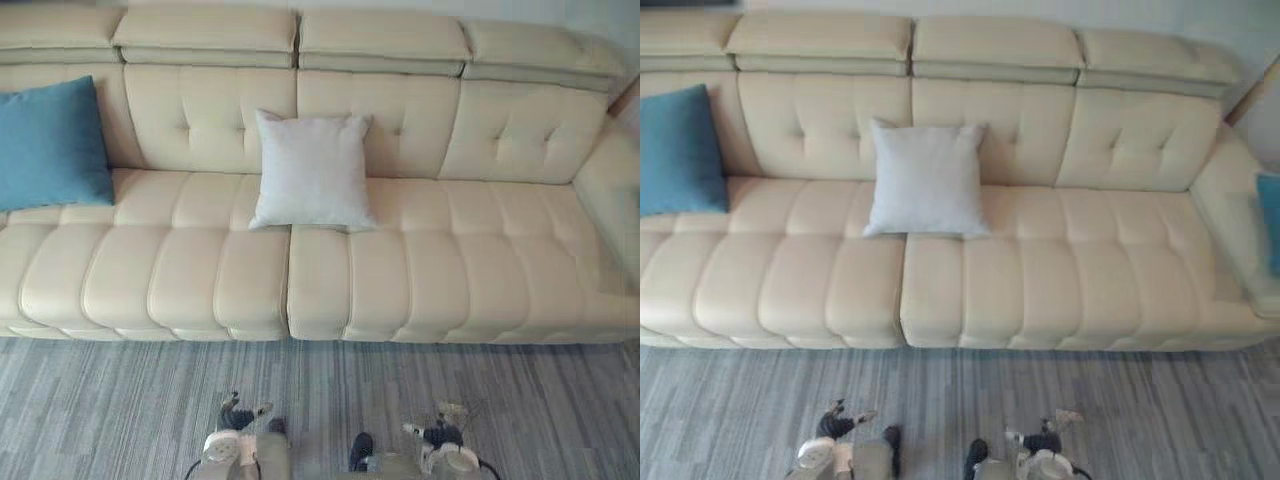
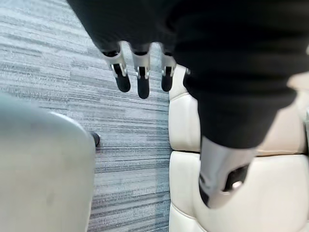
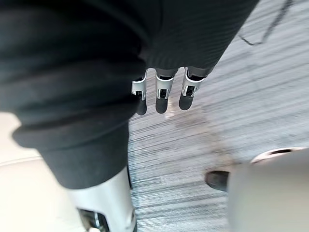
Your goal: Pick up cushions and gather them together orderly.
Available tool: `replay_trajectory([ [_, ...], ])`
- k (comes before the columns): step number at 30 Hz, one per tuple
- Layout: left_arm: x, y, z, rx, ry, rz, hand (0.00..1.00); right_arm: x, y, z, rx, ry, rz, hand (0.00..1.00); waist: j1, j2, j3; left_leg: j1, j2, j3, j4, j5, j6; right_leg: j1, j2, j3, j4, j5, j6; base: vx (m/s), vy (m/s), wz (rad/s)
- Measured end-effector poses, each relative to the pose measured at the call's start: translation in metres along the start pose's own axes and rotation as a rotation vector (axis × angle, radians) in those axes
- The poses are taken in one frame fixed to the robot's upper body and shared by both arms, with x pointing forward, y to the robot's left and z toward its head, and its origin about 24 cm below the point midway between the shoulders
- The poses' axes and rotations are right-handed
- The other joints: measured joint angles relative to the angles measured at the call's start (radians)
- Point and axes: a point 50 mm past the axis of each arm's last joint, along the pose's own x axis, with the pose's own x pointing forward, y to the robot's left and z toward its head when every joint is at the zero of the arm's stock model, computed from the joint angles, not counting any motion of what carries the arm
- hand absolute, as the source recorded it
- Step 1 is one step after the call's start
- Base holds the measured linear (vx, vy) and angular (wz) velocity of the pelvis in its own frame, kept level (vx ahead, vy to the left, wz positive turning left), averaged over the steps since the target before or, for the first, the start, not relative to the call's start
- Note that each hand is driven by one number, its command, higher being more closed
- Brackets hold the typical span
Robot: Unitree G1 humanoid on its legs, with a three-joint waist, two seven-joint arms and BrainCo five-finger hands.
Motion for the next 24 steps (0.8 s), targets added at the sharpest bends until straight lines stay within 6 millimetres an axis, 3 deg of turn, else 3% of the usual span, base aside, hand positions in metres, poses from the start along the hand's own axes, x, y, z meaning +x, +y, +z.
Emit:
replay_trajectory([
  [7,-0.001,0.003,-0.007,0.028,0.027,0.005,0.0,-0.001,0.0,-0.005,0.044,0.018,-0.001,0.0,-0.023,0.012,-0.02,0.043,-0.016,0.088,-0.033,0.001,0.022,0.008,-0.008,0.082,-0.065,0.058,0.015,0.06,0.068,-0.38],
  [10,0.0,0.003,-0.007,0.028,0.03,0.005,0.0,0.0,-0.002,-0.002,0.077,0.018,-0.011,0.0,-0.028,0.017,-0.019,0.061,0.001,0.168,-0.021,-0.022,0.027,-0.01,0.016,0.146,-0.079,0.081,0.013,0.1,0.022,-0.78],
  [12,0.0,0.005,-0.008,0.023,0.032,0.014,0.0,0.003,0.003,0.012,0.075,-0.015,0.002,0.0,-0.024,0.03,-0.012,0.066,0.042,0.236,-0.005,-0.042,0.027,-0.039,0.054,0.08,-0.095,0.143,-0.023,0.05,-0.012,-1.35],
  [13,0.0,0.005,-0.006,0.021,0.028,0.013,0.0,0.005,0.007,0.023,0.07,-0.041,0.014,0.0,-0.025,0.039,-0.007,0.064,0.072,0.289,-0.003,-0.044,0.029,-0.052,0.069,-0.034,-0.109,0.17,-0.077,0.03,-0.063,-1.12],
  [15,0.001,0.005,-0.002,0.022,0.018,0.012,0.0,0.007,0.01,0.035,0.068,-0.069,0.022,0.0,-0.029,0.047,-0.001,0.061,0.088,0.353,-0.001,-0.044,0.031,-0.081,0.041,-0.305,-0.015,0.068,-0.153,0.02,-0.095,-1.05],
  [16,0.002,0.004,0.003,0.019,-0.003,0.011,0.0,0.008,0.006,0.034,0.062,-0.06,0.013,0.0,-0.022,0.049,0.001,0.073,0.103,0.424,0.014,-0.044,0.03,-0.086,-0.005,-0.547,0.082,-0.011,-0.181,0.06,-0.132,-1.4],
  [17,0.002,0.005,0.005,0.017,-0.011,0.015,0.0,0.009,0.006,0.037,0.057,-0.06,0.011,0.0,-0.013,0.047,0.001,0.08,0.116,0.473,0.046,-0.046,0.027,-0.078,-0.034,-0.677,0.125,-0.039,-0.191,0.08,-0.154,-1.34],
  [19,0.003,0.007,0.005,0.02,-0.011,0.019,0.0,0.01,0.006,0.038,0.043,-0.062,0.01,0.0,-0.014,0.042,0.004,0.109,0.12,0.49,0.075,-0.068,0.001,-0.064,-0.02,-0.65,0.131,-0.059,-0.157,0.11,-0.204,-1.24],
  [21,0.003,0.001,0.006,0.015,-0.014,0.006,0.0,0.011,0.002,0.039,0.04,-0.063,-0.001,0.0,-0.012,0.061,0.012,0.12,0.145,0.489,0.101,-0.092,-0.006,-0.064,0.016,-0.592,0.114,-0.071,-0.16,0.11,-0.158,-1.02],
  [23,0.006,-0.003,0.018,0.015,-0.04,-0.005,0.0,0.009,0.0,0.026,0.03,-0.03,-0.013,0.0,-0.027,0.064,0.033,0.056,0.232,0.457,0.358,-0.095,0.016,-0.026,0.05,-0.562,0.095,-0.101,-0.16,0.06,-0.115,-0.34],
  [24,0.007,-0.003,0.019,0.015,-0.042,-0.005,0.0,0.009,-0.001,0.024,0.03,-0.025,-0.015,0.0,-0.027,0.063,0.04,0.04,0.251,0.439,0.42,-0.09,0.035,-0.011,0.061,-0.558,0.087,-0.104,-0.162,0.03,-0.165,-0.31],
])
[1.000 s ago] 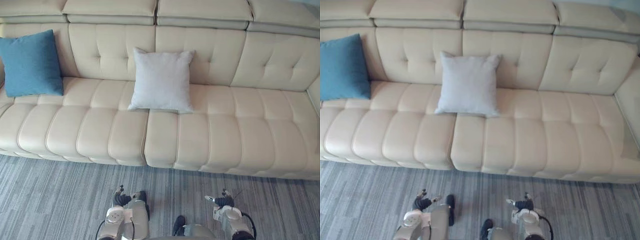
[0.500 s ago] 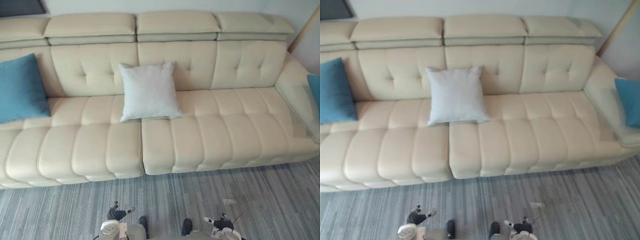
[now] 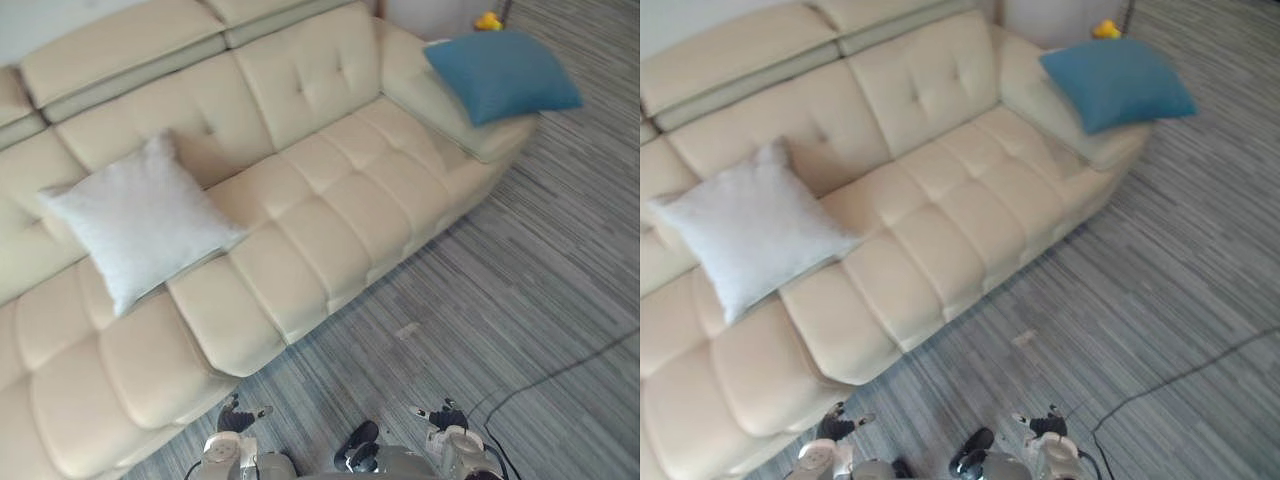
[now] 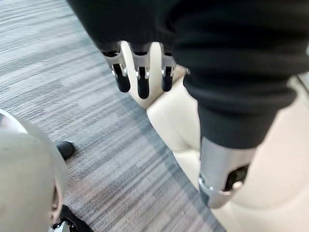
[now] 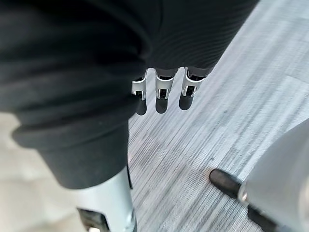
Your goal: Pick up cushions and gather them together orderly.
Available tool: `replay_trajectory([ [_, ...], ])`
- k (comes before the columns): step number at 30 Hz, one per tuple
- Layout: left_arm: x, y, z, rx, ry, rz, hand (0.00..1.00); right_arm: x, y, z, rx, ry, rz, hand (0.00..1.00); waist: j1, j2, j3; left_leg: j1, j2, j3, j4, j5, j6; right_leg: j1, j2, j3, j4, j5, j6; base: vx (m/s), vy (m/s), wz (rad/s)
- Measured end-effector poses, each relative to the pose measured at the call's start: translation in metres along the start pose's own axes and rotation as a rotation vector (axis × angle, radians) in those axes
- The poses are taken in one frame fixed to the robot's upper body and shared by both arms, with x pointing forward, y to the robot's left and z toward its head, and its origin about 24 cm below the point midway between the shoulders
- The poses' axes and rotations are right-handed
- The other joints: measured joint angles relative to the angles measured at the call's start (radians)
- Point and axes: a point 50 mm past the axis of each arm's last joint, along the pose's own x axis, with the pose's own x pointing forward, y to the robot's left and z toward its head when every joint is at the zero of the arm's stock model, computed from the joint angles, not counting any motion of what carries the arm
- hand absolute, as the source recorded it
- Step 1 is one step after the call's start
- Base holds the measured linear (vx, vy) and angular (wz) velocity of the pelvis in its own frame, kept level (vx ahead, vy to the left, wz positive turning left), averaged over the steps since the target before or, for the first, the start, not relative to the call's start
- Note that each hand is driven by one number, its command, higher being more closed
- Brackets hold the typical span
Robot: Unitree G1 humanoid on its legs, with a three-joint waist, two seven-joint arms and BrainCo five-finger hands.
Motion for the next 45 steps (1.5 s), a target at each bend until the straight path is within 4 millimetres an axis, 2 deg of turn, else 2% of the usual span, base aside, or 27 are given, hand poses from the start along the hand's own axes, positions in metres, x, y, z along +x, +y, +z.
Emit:
replay_trajectory([
  [1,-0.001,0.001,-0.002,-0.001,0.005,0.002,0.0,-0.001,-0.001,-0.005,-0.009,0.012,-0.004,0.0,0.004,-0.006,0.018,-0.075,0.052,-0.076,0.2,0.008,0.096,0.045,0.032,0.03,-0.014,-0.025,-0.01,0.05,-0.144,-0.48],
  [2,-0.001,0.002,0.0,-0.004,-0.005,0.005,0.0,-0.001,-0.002,-0.006,-0.004,0.014,-0.009,0.0,0.006,-0.01,0.033,-0.133,0.041,-0.172,0.31,-0.025,0.11,0.072,0.045,0.055,-0.014,-0.041,-0.018,0.06,-0.112,-0.57],
  [3,0.0,0.004,0.001,-0.002,-0.012,0.011,0.0,-0.001,-0.002,-0.006,0.0,0.015,-0.012,0.0,0.007,-0.015,0.036,-0.155,0.025,-0.2,0.326,-0.036,0.093,0.077,0.047,0.065,-0.015,-0.045,-0.02,0.13,-0.057,-0.72],
  [5,0.001,0.006,0.009,-0.01,-0.045,0.015,0.0,0.0,-0.001,-0.002,0.037,0.016,-0.022,0.0,0.027,-0.027,0.043,-0.255,-0.085,-0.311,0.239,-0.072,0.038,0.087,0.055,0.137,-0.024,-0.047,-0.017,0.16,-0.006,-0.94],
  [7,0.001,0.003,0.014,-0.028,-0.064,0.01,0.0,0.0,0.003,0.0,0.056,0.012,-0.017,0.0,0.04,-0.023,0.051,-0.29,-0.152,-0.348,0.098,-0.072,0.035,0.103,0.063,0.198,-0.036,-0.05,-0.015,0.22,0.076,-0.99],
  [9,0.0,-0.003,0.017,-0.061,-0.074,0.005,0.0,-0.001,0.004,0.001,0.066,0.005,-0.018,0.0,0.059,-0.018,0.065,-0.302,-0.247,-0.456,-0.107,-0.03,-0.015,0.14,0.066,0.271,-0.048,-0.059,0.003,0.26,0.103,-1.03],
  [11,-0.001,-0.004,0.016,-0.082,-0.071,0.005,0.0,-0.001,0.005,-0.002,0.065,0.014,-0.014,0.0,0.08,-0.014,0.064,-0.283,-0.277,-0.53,-0.231,0.068,-0.024,0.144,0.072,0.338,-0.049,-0.07,0.022,0.24,0.119,-1.23],
  [12,-0.002,-0.003,0.012,-0.092,-0.06,0.012,0.0,-0.002,0.009,-0.001,0.069,0.013,-0.004,0.0,0.103,-0.017,0.05,-0.262,-0.286,-0.54,-0.239,0.147,0.011,0.148,0.076,0.406,-0.047,-0.074,0.051,0.37,0.145,-1.41],
  [14,-0.001,0.002,0.01,-0.102,-0.047,0.026,0.0,-0.006,0.017,-0.001,0.093,-0.007,0.014,0.0,0.104,-0.053,0.03,-0.25,-0.281,-0.444,-0.173,0.061,0.04,0.155,0.034,0.48,-0.018,-0.095,0.094,0.6,0.155,-1.22],
  [16,-0.001,0.004,0.008,-0.107,-0.034,0.033,0.0,-0.006,0.016,-0.003,0.095,0.0,0.011,0.0,0.108,-0.058,0.027,-0.207,-0.28,-0.396,-0.162,0.029,0.052,0.139,0.0,0.52,0.071,-0.115,0.128,0.49,0.153,-0.89],
  [19,-0.002,0.001,0.002,-0.099,-0.004,0.024,0.0,-0.005,0.015,-0.004,0.105,0.005,0.009,0.0,0.101,-0.048,0.025,-0.091,-0.266,-0.339,-0.183,-0.04,0.075,-0.014,-0.087,0.489,0.496,-0.115,0.235,0.28,0.102,-0.7],
  [21,-0.002,0.004,0.0,-0.06,0.005,0.021,0.0,-0.005,0.016,-0.004,0.103,0.012,0.016,0.0,0.094,-0.05,0.024,-0.031,-0.256,-0.321,-0.189,-0.064,0.072,-0.078,-0.156,0.405,0.655,-0.136,0.193,0.32,0.055,-0.5],
  [22,-0.002,0.006,-0.003,-0.05,0.011,0.023,0.0,-0.006,0.014,-0.008,0.1,0.025,0.012,0.0,0.083,-0.043,0.028,0.026,-0.234,-0.304,-0.22,-0.064,0.072,-0.1,-0.177,0.344,0.642,-0.155,0.153,0.35,-0.033,-0.37],
  [25,-0.003,0.012,-0.007,-0.039,0.02,0.037,0.0,-0.004,0.018,0.002,0.094,0.0,0.028,0.0,0.055,-0.033,0.031,0.115,-0.192,-0.261,-0.298,-0.058,0.06,-0.183,-0.166,0.331,0.442,-0.138,0.149,0.27,-0.063,-0.36],
  [27,-0.002,0.011,-0.006,-0.03,0.019,0.033,0.0,-0.003,0.017,0.007,0.091,-0.012,0.028,0.0,0.048,-0.03,0.033,0.153,-0.177,-0.241,-0.344,-0.052,0.026,-0.243,-0.159,0.338,0.328,-0.067,0.152,0.35,-0.16,-0.33],
  [29,-0.005,0.015,-0.016,-0.005,0.049,0.035,0.0,-0.004,0.016,-0.004,0.075,0.024,0.026,0.0,0.045,-0.067,0.017,0.217,-0.201,-0.24,-0.362,-0.062,-0.029,-0.266,-0.153,0.37,0.228,0.12,0.083,0.42,-0.278,-0.19],
  [30,-0.005,0.015,-0.018,-0.008,0.057,0.036,0.0,-0.004,0.014,-0.005,0.066,0.027,0.027,0.0,0.042,-0.07,0.012,0.226,-0.197,-0.252,-0.351,-0.071,-0.043,-0.268,-0.146,0.385,0.251,0.1,0.07,0.51,-0.333,-0.1],
  [32,-0.009,-0.001,-0.024,-0.036,0.074,0.003,0.0,0.002,-0.007,0.002,0.026,0.004,-0.017,0.0,0.028,0.015,-0.011,0.104,-0.096,-0.352,-0.046,-0.06,-0.042,-0.232,-0.074,0.357,0.262,0.01,0.057,0.45,-0.292,-0.05],
  [33,-0.01,-0.004,-0.022,-0.042,0.071,-0.003,0.0,0.002,-0.009,0.003,0.022,0.002,-0.022,0.0,0.029,0.033,-0.007,0.059,-0.073,-0.376,0.045,-0.038,-0.021,-0.215,-0.056,0.351,0.254,0.001,0.05,0.43,-0.269,-0.06],
  [34,-0.01,-0.007,-0.02,-0.051,0.058,-0.01,0.0,0.002,-0.011,0.0,0.013,0.016,-0.026,0.0,0.035,0.054,0.005,-0.038,-0.018,-0.401,0.269,0.045,0.039,-0.159,-0.013,0.345,0.221,-0.019,0.029,0.53,-0.232,-0.21],
  [36,-0.008,-0.003,-0.014,-0.048,0.035,-0.003,0.0,0.002,-0.008,-0.004,0.002,0.042,-0.02,0.0,0.042,0.049,0.03,-0.106,-0.007,-0.389,0.437,0.001,0.034,-0.06,0.009,0.348,0.179,-0.052,0.01,0.46,-0.173,-0.12],
  [37,-0.006,0.0,-0.007,-0.045,0.008,0.002,0.0,0.001,-0.008,-0.01,-0.006,0.066,-0.02,0.0,0.04,0.024,0.05,-0.155,-0.047,-0.377,0.456,-0.029,0.03,0.032,0.008,0.348,0.117,-0.062,0.016,0.26,-0.107,0.09],
  [39,-0.005,0.0,0.001,-0.052,-0.033,0.006,0.0,0.0,-0.006,-0.013,-0.012,0.079,-0.015,0.0,0.052,0.005,0.054,-0.227,-0.096,-0.34,0.37,-0.054,0.025,0.109,0.011,0.347,0.039,-0.05,0.037,0.42,-0.15,0.01],
  [42,-0.005,0.0,0.008,-0.065,-0.063,0.005,0.0,0.003,-0.001,0.001,-0.007,0.042,-0.011,0.0,0.059,-0.005,0.06,-0.298,-0.197,-0.271,-0.018,-0.03,0.02,0.195,0.009,0.346,-0.062,-0.044,0.047,0.5,-0.056,-0.07],
  [43,-0.005,-0.002,0.008,-0.068,-0.062,0.003,0.0,0.004,0.001,0.007,-0.003,0.024,-0.008,0.0,0.064,-0.006,0.061,-0.289,-0.246,-0.248,-0.276,0.066,0.011,0.23,0.009,0.344,-0.102,-0.044,0.053,0.64,0.055,-0.36],
  [44,-0.005,-0.002,0.008,-0.069,-0.061,0.001,0.0,0.005,0.001,0.009,-0.003,0.017,-0.011,0.0,0.091,0.002,0.057,-0.278,-0.266,-0.235,-0.452,0.209,0.036,0.269,0.026,0.361,-0.139,-0.053,0.081,0.54,0.058,-0.47],
  [45,-0.004,-0.002,0.009,-0.069,-0.063,0.002,0.0,0.005,0.001,0.01,-0.003,0.013,-0.012,0.0,0.104,0.002,0.056,-0.267,-0.269,-0.237,-0.457,0.263,0.058,0.283,0.025,0.371,-0.147,-0.058,0.09,0.68,0.064,-0.41],
])
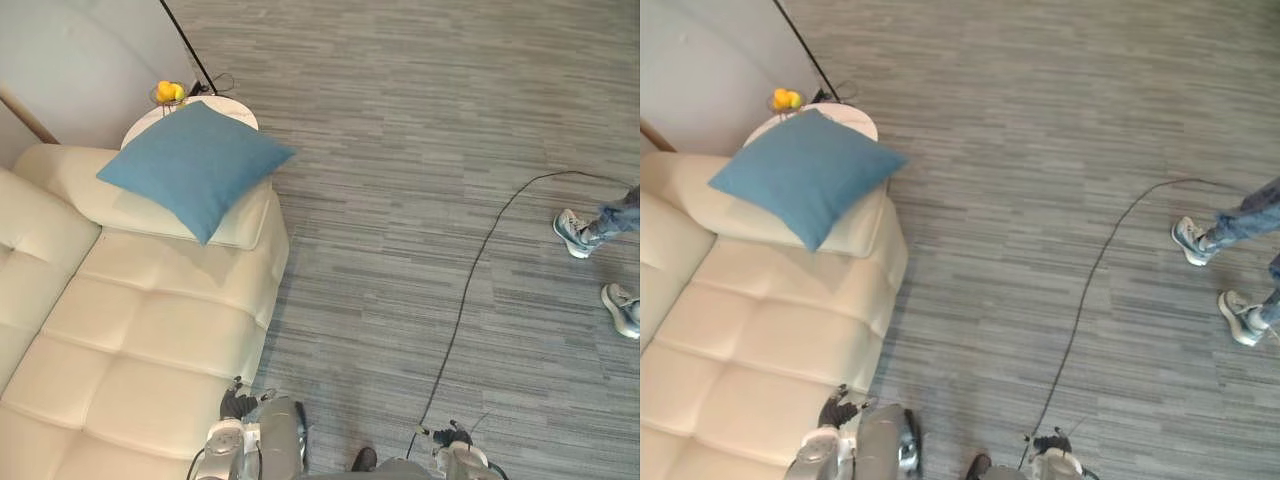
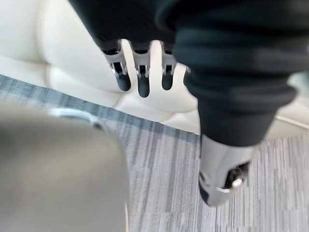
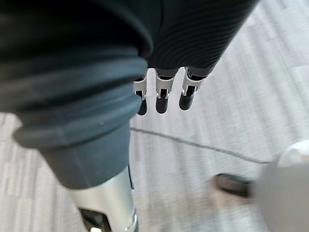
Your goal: Pick up cushions and gather them together orderly.
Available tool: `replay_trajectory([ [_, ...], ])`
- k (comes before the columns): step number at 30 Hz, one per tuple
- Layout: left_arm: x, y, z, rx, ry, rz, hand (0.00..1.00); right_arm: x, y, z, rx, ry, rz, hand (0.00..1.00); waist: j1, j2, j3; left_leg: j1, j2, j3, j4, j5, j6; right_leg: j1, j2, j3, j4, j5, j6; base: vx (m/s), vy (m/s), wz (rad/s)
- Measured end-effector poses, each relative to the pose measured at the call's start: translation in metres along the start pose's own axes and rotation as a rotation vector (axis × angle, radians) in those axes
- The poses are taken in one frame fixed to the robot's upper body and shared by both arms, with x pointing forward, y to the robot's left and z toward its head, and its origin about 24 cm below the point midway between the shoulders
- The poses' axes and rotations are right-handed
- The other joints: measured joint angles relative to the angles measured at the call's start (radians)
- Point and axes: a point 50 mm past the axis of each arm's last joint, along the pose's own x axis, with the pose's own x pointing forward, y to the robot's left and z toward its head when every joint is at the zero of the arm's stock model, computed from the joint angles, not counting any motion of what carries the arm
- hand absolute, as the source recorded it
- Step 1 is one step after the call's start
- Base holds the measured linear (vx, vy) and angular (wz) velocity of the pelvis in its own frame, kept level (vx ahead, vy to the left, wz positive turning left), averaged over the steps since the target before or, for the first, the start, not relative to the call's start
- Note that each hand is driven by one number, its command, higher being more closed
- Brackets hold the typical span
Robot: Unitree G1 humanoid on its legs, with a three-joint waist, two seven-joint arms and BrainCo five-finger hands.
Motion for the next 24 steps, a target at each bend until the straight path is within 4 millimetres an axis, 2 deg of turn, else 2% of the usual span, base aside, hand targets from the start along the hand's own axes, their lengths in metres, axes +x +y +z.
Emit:
replay_trajectory([
  [1,0.003,0.002,0.005,0.001,-0.011,0.007,0.0,-0.001,0.01,0.003,0.006,-0.007,0.023,0.0,0.01,-0.031,0.01,0.023,-0.026,0.009,-0.006,0.038,0.047,0.031,-0.018,0.013,-0.017,0.0,0.018,0.55,0.051,-0.03],
  [2,0.005,0.005,0.008,-0.001,-0.016,0.014,0.0,-0.002,0.015,0.006,0.012,-0.017,0.037,0.0,0.004,-0.056,0.009,0.017,-0.046,-0.002,0.032,-0.004,0.07,0.034,-0.045,0.012,-0.005,0.033,0.062,0.66,0.075,0.12],
  [3,0.005,0.005,0.009,-0.007,-0.017,0.016,0.0,-0.002,0.016,0.005,0.012,-0.018,0.038,0.0,0.004,-0.058,0.011,0.013,-0.046,-0.005,0.059,-0.027,0.073,0.036,-0.05,0.018,0.008,0.04,0.072,0.55,0.122,0.27],
  [4,0.004,0.006,0.007,-0.024,-0.008,0.026,0.0,-0.003,0.014,0.001,0.012,-0.009,0.035,0.0,0.005,-0.059,0.011,0.023,-0.042,-0.009,0.146,-0.097,0.075,0.026,-0.071,0.045,0.134,0.04,0.09,0.55,0.144,0.2],
  [5,0.004,0.007,0.004,-0.02,0.004,0.028,0.0,-0.003,0.013,-0.003,0.011,-0.001,0.036,0.0,0.004,-0.059,0.011,0.063,-0.038,-0.015,0.189,-0.154,0.073,-0.03,-0.104,0.06,0.366,0.05,0.138,0.55,0.147,0.19],
  [6,0.004,0.008,0.003,-0.016,0.008,0.03,0.0,-0.004,0.012,-0.004,0.011,-0.001,0.036,0.0,0.002,-0.059,0.01,0.079,-0.038,-0.019,0.197,-0.17,0.074,-0.056,-0.119,0.064,0.449,0.07,0.163,0.54,0.121,0.2],
  [7,0.004,0.009,0.0,-0.004,0.025,0.028,0.0,-0.004,0.01,-0.006,0.002,-0.004,0.038,0.0,-0.008,-0.061,0.01,0.131,-0.042,-0.045,0.208,-0.219,0.07,-0.157,-0.163,0.084,0.736,0.099,0.21,0.64,0.091,0.33],
  [8,0.004,0.013,-0.003,0.009,0.043,0.035,0.0,-0.005,0.007,-0.01,-0.008,0.003,0.033,0.0,-0.016,-0.063,0.011,0.207,-0.053,-0.072,0.183,-0.247,0.063,-0.249,-0.209,0.071,0.957,0.059,0.152,0.61,0.066,0.43],
  [9,0.004,0.013,-0.005,0.012,0.055,0.034,0.0,-0.005,0.005,-0.013,-0.011,0.008,0.029,0.0,-0.024,-0.062,0.011,0.243,-0.058,-0.083,0.163,-0.248,0.063,-0.271,-0.226,0.055,0.987,0.04,0.126,0.48,0.029,0.46],
  [11,0.002,0.012,-0.011,0.019,0.071,0.029,0.0,-0.005,0.002,-0.014,-0.014,0.012,0.024,0.0,-0.036,-0.052,0.016,0.326,-0.057,-0.104,0.109,-0.247,0.062,-0.31,-0.242,0.014,0.952,-0.008,0.093,0.29,-0.013,0.38],
  [12,0.001,0.012,-0.012,0.022,0.074,0.029,0.0,-0.005,0.002,-0.015,-0.014,0.014,0.023,0.0,-0.042,-0.048,0.019,0.37,-0.052,-0.121,0.088,-0.247,0.062,-0.343,-0.237,0.004,0.866,-0.036,0.081,0.38,-0.078,0.54],
  [13,0.002,0.011,-0.011,0.022,0.071,0.025,0.0,-0.005,0.001,-0.015,-0.015,0.015,0.022,0.0,-0.051,-0.039,0.022,0.402,-0.046,-0.16,0.078,-0.247,0.062,-0.394,-0.211,0.034,0.708,-0.04,0.084,0.37,-0.115,0.58],
  [14,0.002,0.009,-0.01,0.023,0.069,0.021,0.0,-0.005,0.001,-0.015,-0.012,0.014,0.021,0.0,-0.054,-0.041,0.021,0.408,-0.043,-0.17,0.078,-0.247,0.062,-0.406,-0.199,0.05,0.66,-0.039,0.084,0.35,-0.185,0.83],
  [16,0.003,0.004,-0.006,0.035,0.054,0.002,0.0,-0.004,-0.002,-0.008,-0.01,-0.018,0.019,0.0,-0.067,-0.017,0.017,0.419,-0.009,-0.253,0.08,-0.275,0.02,-0.461,-0.114,0.201,0.374,0.03,0.105,0.42,-0.317,1.18],
  [17,0.002,0.003,-0.007,0.036,0.058,0.0,0.0,-0.004,-0.004,-0.01,-0.011,-0.012,0.013,0.0,-0.074,-0.03,0.012,0.437,-0.011,-0.314,0.082,-0.325,-0.032,-0.459,-0.1,0.308,0.201,0.141,0.128,0.44,-0.391,1.35],
  [18,0.001,0.004,-0.01,0.038,0.068,0.003,0.0,-0.005,-0.005,-0.013,-0.012,-0.006,0.012,0.0,-0.072,-0.041,0.007,0.443,-0.015,-0.335,0.088,-0.349,-0.047,-0.459,-0.103,0.326,0.195,0.204,0.129,0.46,-0.444,1.4],
  [19,-0.001,-0.001,-0.018,0.031,0.1,-0.006,0.0,-0.004,-0.008,-0.011,-0.017,-0.009,0.007,0.0,-0.075,-0.015,0.002,0.451,0.002,-0.379,0.119,-0.371,-0.059,-0.46,-0.089,0.306,0.269,0.225,0.095,0.36,-0.386,0.95],
  [20,-0.006,-0.005,-0.027,0.014,0.119,-0.012,0.0,-0.003,-0.011,-0.009,-0.021,-0.017,0.002,0.0,-0.065,0.015,-0.024,0.425,0.029,-0.403,0.18,-0.37,-0.061,-0.456,-0.089,0.258,0.303,0.16,0.073,0.36,-0.352,0.8],
  [21,-0.007,-0.006,-0.027,0.011,0.12,-0.012,0.0,-0.003,-0.011,-0.008,-0.022,-0.019,0.002,0.0,-0.066,0.019,-0.025,0.413,0.031,-0.406,0.198,-0.37,-0.061,-0.454,-0.088,0.249,0.307,0.153,0.072,0.29,-0.249,0.83],
  [22,-0.008,-0.011,-0.027,-0.004,0.122,-0.018,0.0,-0.003,-0.011,-0.007,-0.021,-0.025,0.002,0.0,-0.07,0.028,-0.027,0.338,0.054,-0.402,0.332,-0.363,-0.07,-0.439,-0.088,0.202,0.317,0.123,0.059,0.32,-0.305,1.03],
  [23,-0.008,-0.014,-0.026,-0.033,0.12,-0.015,0.0,-0.003,-0.011,-0.008,-0.018,-0.021,0.002,0.0,-0.074,0.059,-0.024,0.23,0.105,-0.355,0.555,-0.318,-0.089,-0.391,-0.068,0.143,0.308,0.098,0.038,0.29,-0.294,1.06],
  [24,-0.008,-0.013,-0.025,-0.051,0.116,-0.008,0.0,-0.003,-0.011,-0.009,-0.02,-0.02,0.003,0.0,-0.07,0.066,-0.024,0.196,0.13,-0.323,0.627,-0.286,-0.084,-0.368,-0.056,0.132,0.297,0.09,0.031,0.27,-0.263,0.77],
])
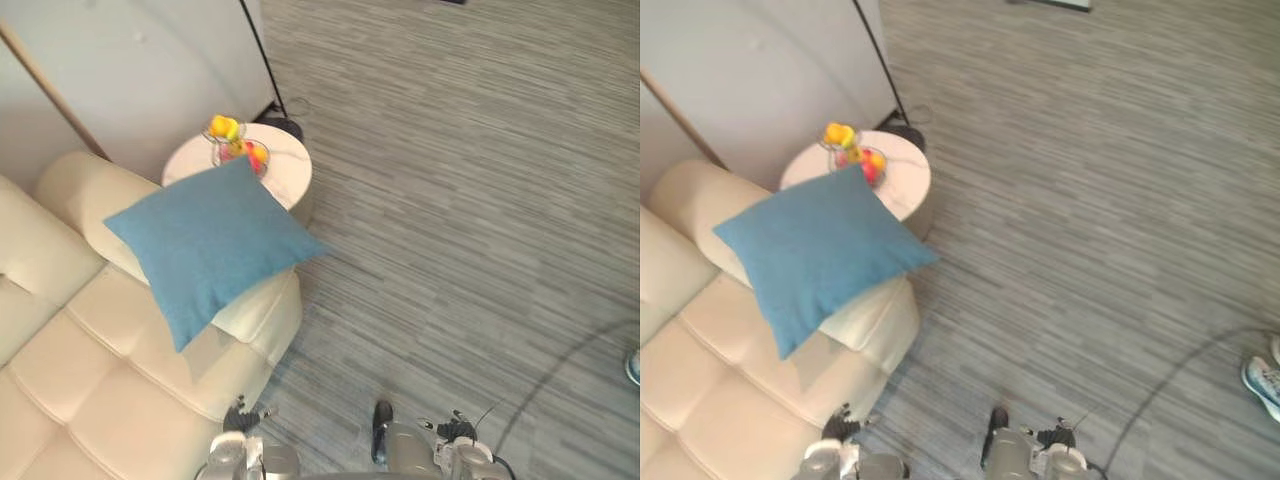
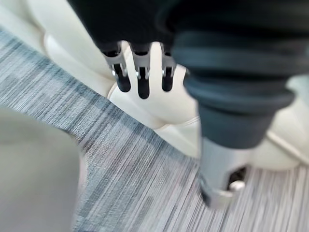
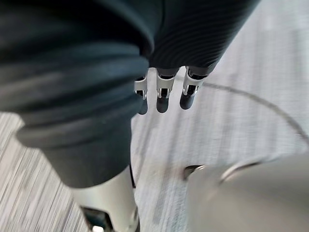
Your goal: Pick up cushions and gather them together orderly.
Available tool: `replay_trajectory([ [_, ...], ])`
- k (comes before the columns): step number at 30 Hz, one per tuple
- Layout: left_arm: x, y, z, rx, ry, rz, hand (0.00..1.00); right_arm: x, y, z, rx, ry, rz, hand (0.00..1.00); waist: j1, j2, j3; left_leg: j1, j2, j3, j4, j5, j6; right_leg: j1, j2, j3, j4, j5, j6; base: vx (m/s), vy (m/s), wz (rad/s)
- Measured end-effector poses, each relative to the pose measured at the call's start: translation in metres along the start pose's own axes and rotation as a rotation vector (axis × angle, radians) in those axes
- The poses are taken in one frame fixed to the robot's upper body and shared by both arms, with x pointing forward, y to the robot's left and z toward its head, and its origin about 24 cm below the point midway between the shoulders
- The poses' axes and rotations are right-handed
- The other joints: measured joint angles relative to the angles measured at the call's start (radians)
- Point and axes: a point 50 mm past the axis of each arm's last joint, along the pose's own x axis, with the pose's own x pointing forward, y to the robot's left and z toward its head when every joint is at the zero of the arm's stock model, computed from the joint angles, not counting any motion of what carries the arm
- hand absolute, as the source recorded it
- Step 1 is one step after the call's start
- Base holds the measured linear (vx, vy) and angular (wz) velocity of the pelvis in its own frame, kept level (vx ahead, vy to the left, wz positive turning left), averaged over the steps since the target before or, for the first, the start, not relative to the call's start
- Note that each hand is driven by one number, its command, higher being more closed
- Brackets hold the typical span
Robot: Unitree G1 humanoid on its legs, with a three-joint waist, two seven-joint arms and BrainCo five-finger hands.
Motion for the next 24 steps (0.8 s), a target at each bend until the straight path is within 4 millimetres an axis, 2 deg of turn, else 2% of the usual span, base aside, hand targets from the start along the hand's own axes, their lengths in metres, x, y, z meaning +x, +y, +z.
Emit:
replay_trajectory([
  [1,0.001,0.001,0.005,-0.014,-0.02,0.002,0.0,0.0,0.001,0.0,0.001,0.001,0.003,0.0,0.018,-0.001,0.003,-0.046,0.055,0.082,0.094,0.005,0.021,0.054,0.012,-0.02,-0.032,-0.017,-0.024,0.28,-0.169,0.42],
  [2,0.001,0.001,0.005,-0.003,-0.022,-0.003,0.0,0.0,0.002,0.0,0.005,0.003,-0.001,0.0,0.022,-0.007,0.004,-0.069,0.079,0.164,0.11,-0.003,0.033,0.113,0.012,-0.051,-0.08,-0.01,-0.017,0.28,-0.147,0.42],
  [3,0.001,0.0,0.006,-0.002,-0.025,-0.006,0.0,0.0,0.002,0.0,0.006,0.002,-0.002,0.0,0.021,-0.009,0.004,-0.08,0.083,0.197,0.095,-0.01,0.041,0.138,0.012,-0.061,-0.105,-0.009,-0.015,0.34,-0.145,0.42],
  [6,0.002,0.003,0.009,0.004,-0.036,0.001,0.0,0.0,0.004,0.002,0.007,0.0,-0.001,0.0,0.021,-0.025,0.004,-0.13,0.079,0.373,-0.125,-0.019,0.045,0.2,-0.01,-0.122,-0.198,0.007,0.001,0.26,-0.026,0.53],
  [7,0.003,0.003,0.014,0.006,-0.048,0.0,0.0,0.0,0.003,0.001,0.006,0.004,-0.004,0.0,0.021,-0.032,0.007,-0.13,0.082,0.478,-0.231,0.01,0.057,0.218,-0.023,-0.162,-0.216,0.009,0.011,0.36,0.088,0.81],
  [8,0.004,0.002,0.014,0.017,-0.046,-0.004,0.0,0.0,0.001,-0.001,0.001,0.007,-0.008,0.0,0.019,-0.033,0.008,-0.123,0.085,0.648,-0.351,0.109,0.083,0.235,-0.038,-0.208,-0.226,-0.002,0.04,0.31,0.084,0.81],
  [9,0.004,0.001,0.013,0.02,-0.042,-0.006,0.0,0.0,-0.001,-0.003,0.001,0.012,-0.012,0.0,0.017,-0.03,0.005,-0.12,0.089,0.692,-0.376,0.164,0.092,0.242,-0.038,-0.221,-0.226,-0.008,0.05,0.41,0.164,1.05],
  [10,0.005,0.001,0.014,0.042,-0.04,-0.014,0.0,-0.001,-0.003,-0.006,0.004,0.019,-0.02,0.0,0.013,-0.026,0.001,-0.11,0.076,0.769,-0.395,0.157,0.15,0.267,-0.046,-0.267,-0.228,-0.019,0.071,0.27,0.124,0.81],
  [11,0.006,0.003,0.016,0.046,-0.046,-0.011,0.0,-0.001,-0.001,-0.007,0.011,0.024,-0.016,0.0,0.012,-0.041,0.005,-0.11,0.061,0.769,-0.401,0.154,0.154,0.273,-0.056,-0.288,-0.23,-0.016,0.077,0.4,0.172,0.91],
  [13,0.008,0.013,0.019,0.062,-0.055,0.01,0.0,-0.003,0.015,-0.005,0.028,0.021,0.021,0.0,0.018,-0.093,-0.001,-0.092,-0.004,0.733,-0.451,0.153,0.156,0.307,-0.081,-0.328,-0.254,0.011,0.105,0.32,0.125,0.67],
  [14,0.008,0.014,0.017,0.063,-0.047,0.014,0.0,-0.003,0.017,-0.004,0.028,0.021,0.027,0.0,0.021,-0.106,-0.001,-0.043,-0.033,0.718,-0.468,0.136,0.159,0.329,-0.114,-0.336,-0.173,0.018,0.108,0.31,0.131,0.49],
  [15,0.007,0.014,0.016,0.063,-0.043,0.012,0.0,-0.003,0.017,-0.003,0.028,0.019,0.027,0.0,0.021,-0.102,0.0,-0.026,-0.034,0.716,-0.472,0.13,0.159,0.325,-0.127,-0.337,-0.122,0.018,0.109,0.3,0.149,0.32],
  [16,0.006,0.014,0.013,0.062,-0.034,0.012,0.0,-0.003,0.017,-0.002,0.026,0.016,0.03,0.0,0.021,-0.098,-0.003,0.01,-0.042,0.704,-0.487,0.121,0.157,0.305,-0.16,-0.338,-0.004,0.027,0.122,0.27,0.175,0.46],
  [17,0.006,0.013,0.01,0.071,-0.029,0.008,0.0,-0.003,0.017,-0.002,0.024,0.015,0.03,0.0,0.009,-0.092,-0.009,0.064,-0.061,0.653,-0.531,0.104,0.14,0.23,-0.23,-0.314,0.258,0.057,0.109,0.26,0.156,0.6],
  [18,0.005,0.012,0.01,0.075,-0.031,0.004,0.0,-0.003,0.017,-0.003,0.023,0.016,0.03,0.0,0.002,-0.093,-0.01,0.074,-0.068,0.631,-0.547,0.096,0.136,0.203,-0.243,-0.295,0.324,0.042,0.097,0.3,0.123,1.01],
  [19,0.006,0.013,0.012,0.085,-0.036,0.004,0.0,-0.003,0.017,-0.003,0.023,0.018,0.031,0.0,-0.006,-0.106,-0.012,0.088,-0.085,0.595,-0.567,0.096,0.135,0.149,-0.25,-0.238,0.408,-0.025,0.081,0.23,0.009,0.88],
  [21,0.005,0.013,0.009,0.098,-0.028,-0.001,0.0,-0.003,0.015,-0.004,0.023,0.02,0.026,0.0,-0.008,-0.106,-0.01,0.11,-0.094,0.554,-0.577,0.096,0.135,0.121,-0.233,-0.196,0.393,-0.078,0.084,0.17,-0.015,0.8],
  [22,0.005,0.013,0.007,0.098,-0.024,0.0,0.0,-0.003,0.014,-0.006,0.023,0.021,0.024,0.0,-0.011,-0.1,-0.007,0.124,-0.098,0.514,-0.585,0.096,0.134,0.105,-0.204,-0.156,0.34,-0.108,0.08,0.15,-0.085,1.07],
  [23,0.005,0.012,0.01,0.098,-0.031,-0.001,0.0,-0.004,0.013,-0.007,0.018,0.024,0.024,0.0,-0.021,-0.094,-0.005,0.129,-0.1,0.455,-0.592,0.103,0.123,0.075,-0.146,-0.062,0.252,-0.121,0.079,0.17,-0.113,1.16],
  [24,0.005,0.012,0.01,0.099,-0.033,-0.001,0.0,-0.004,0.013,-0.008,0.018,0.026,0.024,0.0,-0.028,-0.093,-0.005,0.128,-0.101,0.435,-0.595,0.106,0.118,0.063,-0.127,-0.024,0.218,-0.121,0.08,0.15,-0.165,1.32],
])
